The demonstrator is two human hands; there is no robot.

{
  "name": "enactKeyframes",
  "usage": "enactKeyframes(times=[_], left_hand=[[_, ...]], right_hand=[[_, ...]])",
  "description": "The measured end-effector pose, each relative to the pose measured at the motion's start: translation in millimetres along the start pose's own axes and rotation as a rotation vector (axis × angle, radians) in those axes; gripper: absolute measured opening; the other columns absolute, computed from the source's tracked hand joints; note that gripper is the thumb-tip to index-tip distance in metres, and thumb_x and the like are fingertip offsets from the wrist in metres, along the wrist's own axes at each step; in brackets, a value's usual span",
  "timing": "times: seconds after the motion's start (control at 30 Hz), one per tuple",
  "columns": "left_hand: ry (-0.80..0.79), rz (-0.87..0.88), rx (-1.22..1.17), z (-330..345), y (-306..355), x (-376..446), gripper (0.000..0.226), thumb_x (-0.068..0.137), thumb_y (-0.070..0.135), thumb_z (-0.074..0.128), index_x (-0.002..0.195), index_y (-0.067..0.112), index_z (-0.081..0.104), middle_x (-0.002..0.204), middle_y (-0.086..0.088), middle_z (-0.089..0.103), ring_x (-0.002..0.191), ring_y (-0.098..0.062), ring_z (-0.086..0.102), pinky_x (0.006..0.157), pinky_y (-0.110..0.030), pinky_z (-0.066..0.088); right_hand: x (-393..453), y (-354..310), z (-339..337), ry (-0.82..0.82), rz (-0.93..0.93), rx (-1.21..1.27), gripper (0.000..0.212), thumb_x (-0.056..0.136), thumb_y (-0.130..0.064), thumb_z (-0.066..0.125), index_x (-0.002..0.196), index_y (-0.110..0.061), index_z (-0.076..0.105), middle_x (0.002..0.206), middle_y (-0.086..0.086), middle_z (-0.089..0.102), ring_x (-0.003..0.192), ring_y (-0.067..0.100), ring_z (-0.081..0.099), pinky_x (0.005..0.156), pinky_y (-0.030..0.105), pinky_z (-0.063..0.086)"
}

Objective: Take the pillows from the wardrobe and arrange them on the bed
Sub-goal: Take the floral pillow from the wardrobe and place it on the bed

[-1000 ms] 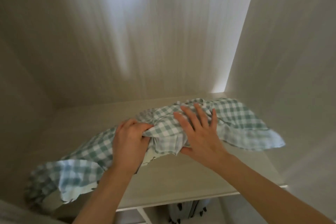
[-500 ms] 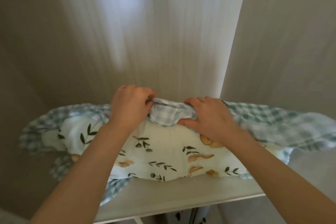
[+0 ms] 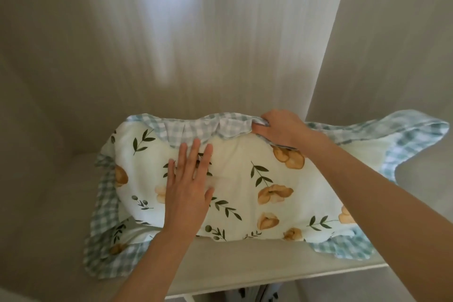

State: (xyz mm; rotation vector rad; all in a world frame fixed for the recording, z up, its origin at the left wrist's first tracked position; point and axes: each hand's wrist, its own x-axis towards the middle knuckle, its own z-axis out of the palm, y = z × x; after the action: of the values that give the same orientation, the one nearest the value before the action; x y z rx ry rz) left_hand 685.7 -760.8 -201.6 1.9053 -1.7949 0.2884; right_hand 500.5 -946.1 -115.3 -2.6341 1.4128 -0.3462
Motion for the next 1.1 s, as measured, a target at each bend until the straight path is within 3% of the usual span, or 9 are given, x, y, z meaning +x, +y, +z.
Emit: enactKeyframes(times=[0.07, 0.2, 0.3, 0.43, 0.6, 0.73, 0.87, 0.93, 1.1], left_hand=[[-0.019, -0.006, -0.001, 6, -3, 1, 0.105, 0.077, 0.034, 0.079, 0.157, 0.025, 0.01, 0.165, -0.004, 0.004, 0.152, -0.026, -0.004, 0.118, -0.059, 0.009], [-0.062, 0.003, -0.113, 13, -10, 14, 0.1, 0.075, 0.072, 0.054, 0.156, 0.034, 0.01, 0.165, 0.009, -0.009, 0.149, -0.016, -0.019, 0.113, -0.049, -0.018], [-0.156, -0.035, -0.085, 26, -14, 16, 0.095, 0.078, 0.07, 0.055, 0.154, 0.038, 0.01, 0.159, 0.016, -0.019, 0.146, -0.013, -0.028, 0.113, -0.05, -0.019], [-0.35, -0.151, -0.076, 55, -9, -5, 0.082, 0.091, 0.056, 0.051, 0.154, 0.039, 0.002, 0.161, 0.013, -0.022, 0.147, -0.017, -0.024, 0.115, -0.056, -0.013], [-0.486, -0.269, -0.068, 77, -2, -35, 0.061, 0.099, 0.049, 0.038, 0.155, 0.033, 0.018, 0.166, 0.007, -0.002, 0.151, -0.018, -0.008, 0.119, -0.055, -0.004], [-0.392, -0.364, -0.061, 76, -5, -59, 0.059, 0.098, 0.05, 0.041, 0.152, 0.032, 0.027, 0.165, 0.004, 0.013, 0.152, -0.02, 0.0, 0.119, -0.054, -0.003], [-0.335, -0.576, -0.11, 71, -12, -84, 0.075, 0.091, 0.059, 0.046, 0.154, 0.028, 0.018, 0.166, 0.0, 0.002, 0.149, -0.028, -0.017, 0.117, -0.058, -0.008], [-0.288, -0.704, -0.188, 68, -11, -95, 0.09, 0.086, 0.063, 0.053, 0.155, 0.031, 0.005, 0.165, 0.0, -0.006, 0.148, -0.032, -0.019, 0.118, -0.059, -0.005], [-0.168, -1.058, -0.429, 68, -4, -115, 0.116, 0.07, 0.062, 0.072, 0.151, 0.036, -0.008, 0.161, -0.002, 0.0, 0.147, -0.035, 0.003, 0.114, -0.065, 0.017]], right_hand=[[2, 3, 2, -0.013, 0.041, -0.02, 0.057, 0.09, -0.065, 0.035, 0.065, -0.017, 0.053, 0.061, 0.003, 0.055, 0.055, 0.016, 0.05, 0.049, 0.028, 0.033], [0, 10, 9, -0.088, 0.165, -0.017, 0.067, 0.089, -0.069, 0.031, 0.063, -0.012, 0.054, 0.058, 0.005, 0.053, 0.055, 0.018, 0.051, 0.049, 0.03, 0.032], [-15, 21, 28, -0.141, 0.284, 0.136, 0.064, 0.088, -0.069, 0.037, 0.063, -0.012, 0.052, 0.057, 0.004, 0.055, 0.055, 0.018, 0.053, 0.049, 0.03, 0.034], [-48, 43, 85, -0.229, 0.426, 0.323, 0.051, 0.091, -0.059, 0.043, 0.072, -0.014, 0.056, 0.068, 0.004, 0.06, 0.063, 0.016, 0.056, 0.05, 0.027, 0.034], [-81, 62, 134, -0.36, 0.559, 0.318, 0.04, 0.096, -0.043, 0.047, 0.072, -0.012, 0.056, 0.073, 0.006, 0.061, 0.07, 0.023, 0.058, 0.053, 0.028, 0.036], [-95, 50, 141, -0.183, 0.459, 0.207, 0.028, 0.097, -0.029, 0.043, 0.107, -0.008, 0.058, 0.103, 0.014, 0.062, 0.096, 0.032, 0.059, 0.073, 0.035, 0.046], [-101, 17, 136, 0.029, 0.212, 0.096, 0.034, 0.096, -0.022, 0.045, 0.125, -0.008, 0.054, 0.124, 0.012, 0.058, 0.111, 0.03, 0.051, 0.09, 0.039, 0.045], [-102, 2, 137, -0.025, 0.185, 0.112, 0.038, 0.098, -0.031, 0.041, 0.128, -0.01, 0.052, 0.127, 0.011, 0.056, 0.112, 0.029, 0.051, 0.093, 0.04, 0.045], [-105, -14, 149, -0.183, 0.277, 0.056, 0.066, 0.091, -0.065, 0.025, 0.145, -0.027, 0.023, 0.143, 0.01, 0.042, 0.122, 0.034, 0.047, 0.099, 0.051, 0.042]])
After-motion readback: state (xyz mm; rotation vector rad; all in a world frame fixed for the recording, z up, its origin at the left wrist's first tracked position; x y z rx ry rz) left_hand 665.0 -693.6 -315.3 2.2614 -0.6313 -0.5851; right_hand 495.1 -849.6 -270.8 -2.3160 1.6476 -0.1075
